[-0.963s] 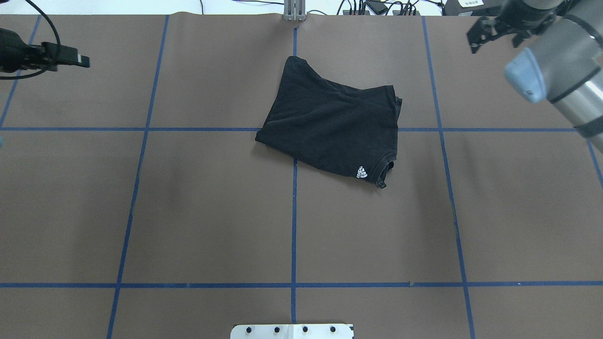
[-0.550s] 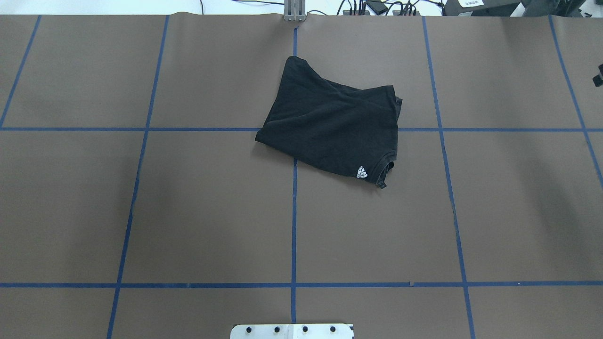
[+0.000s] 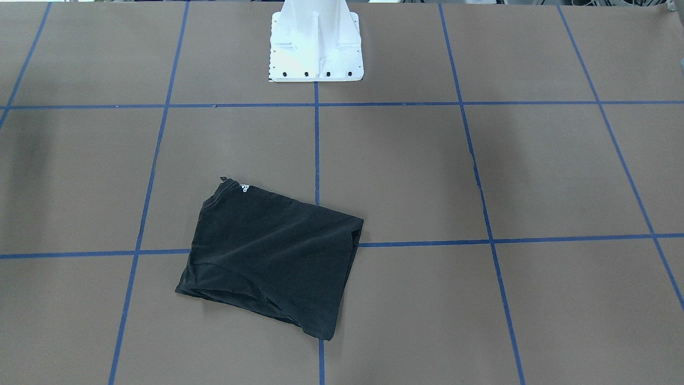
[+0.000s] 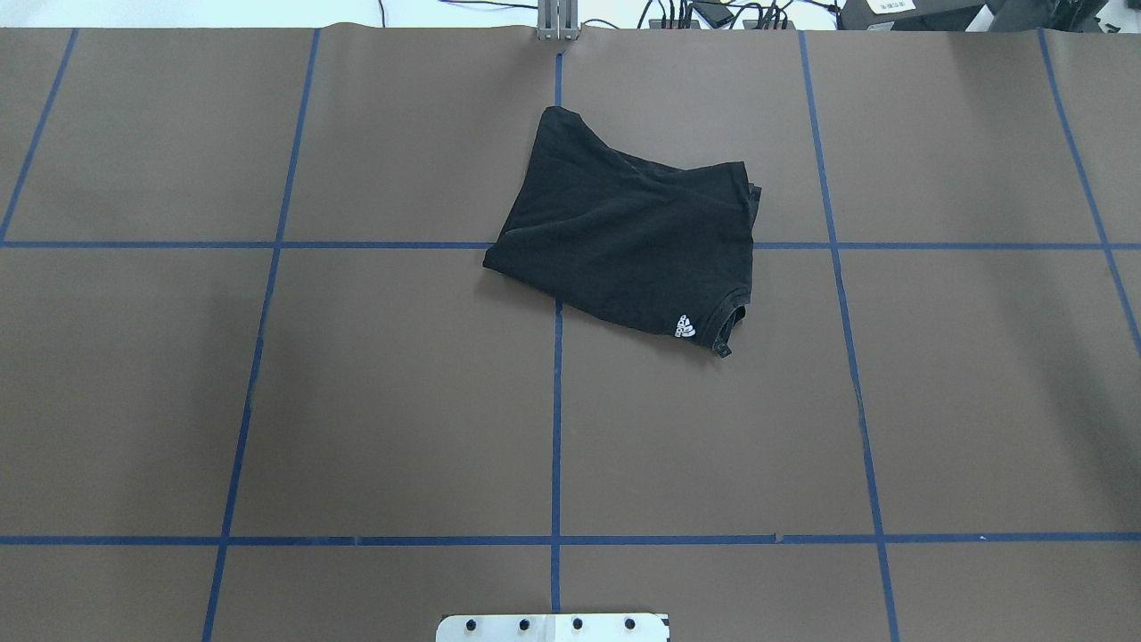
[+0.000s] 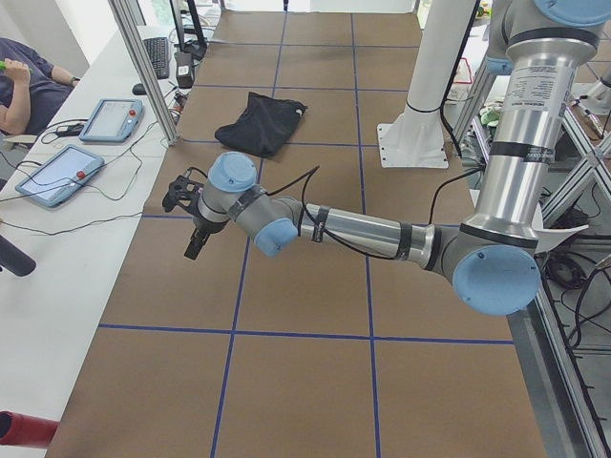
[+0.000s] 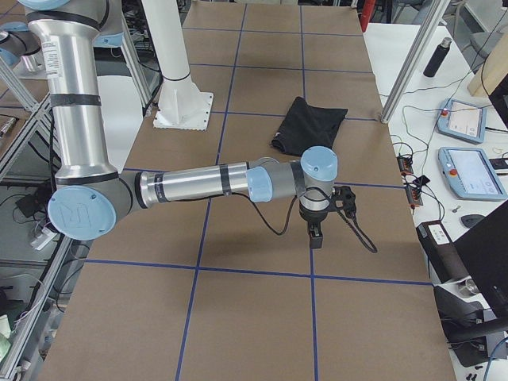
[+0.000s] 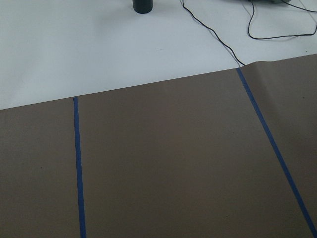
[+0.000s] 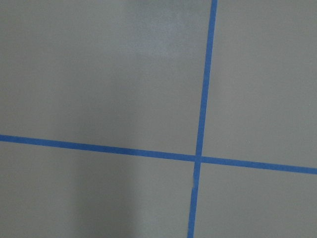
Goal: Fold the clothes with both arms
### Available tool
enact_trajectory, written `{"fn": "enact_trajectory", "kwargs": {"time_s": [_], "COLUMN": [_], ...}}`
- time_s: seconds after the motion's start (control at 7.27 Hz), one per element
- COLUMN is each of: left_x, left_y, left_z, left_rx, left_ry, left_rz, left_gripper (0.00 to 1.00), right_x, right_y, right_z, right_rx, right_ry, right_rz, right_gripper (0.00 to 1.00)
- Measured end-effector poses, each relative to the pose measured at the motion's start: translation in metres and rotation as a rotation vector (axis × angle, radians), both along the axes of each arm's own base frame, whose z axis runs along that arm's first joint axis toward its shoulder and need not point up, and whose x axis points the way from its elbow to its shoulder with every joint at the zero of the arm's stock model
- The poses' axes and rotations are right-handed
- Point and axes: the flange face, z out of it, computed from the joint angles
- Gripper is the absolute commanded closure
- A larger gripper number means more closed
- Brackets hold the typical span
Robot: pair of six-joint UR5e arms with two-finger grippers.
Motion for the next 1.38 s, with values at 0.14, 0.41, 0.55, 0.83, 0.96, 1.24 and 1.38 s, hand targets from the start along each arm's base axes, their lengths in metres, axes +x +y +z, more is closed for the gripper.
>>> {"fn": "enact_trajectory", "kwargs": {"time_s": [0.14, 0.41, 0.55, 0.83, 0.96, 1.24, 1.38], "left_x": [-0.001, -0.001, -0.002, -0.012, -0.016, -0.022, -0.026], "left_y": [0.006, 0.014, 0.017, 0.022, 0.025, 0.028, 0.031], "left_z": [0.015, 0.045, 0.054, 0.072, 0.081, 0.091, 0.098], "left_rx": [-0.007, -0.044, -0.043, -0.027, -0.057, -0.138, -0.146], "left_ry": [-0.003, -0.026, -0.054, -0.132, -0.157, -0.202, -0.234], "left_rz": [-0.002, -0.002, 0.022, 0.069, 0.071, 0.116, 0.168], "left_gripper": [0.0, 0.0, 0.0, 0.0, 0.0, 0.0, 0.0], "right_x": [0.004, 0.007, 0.007, 0.007, 0.007, 0.007, 0.007], "right_y": [0.01, 0.02, 0.021, 0.023, 0.024, 0.027, 0.031], "right_z": [0.009, 0.019, 0.021, 0.023, 0.025, 0.028, 0.033], "right_rx": [-0.016, -0.035, -0.038, -0.045, -0.051, -0.066, -0.078], "right_ry": [0.001, 0.003, 0.002, -0.005, -0.01, -0.012, -0.013], "right_rz": [0.006, 0.01, 0.01, 0.008, 0.007, 0.008, 0.009], "right_gripper": [0.0, 0.0, 0.0, 0.0, 0.0, 0.0, 0.0]}}
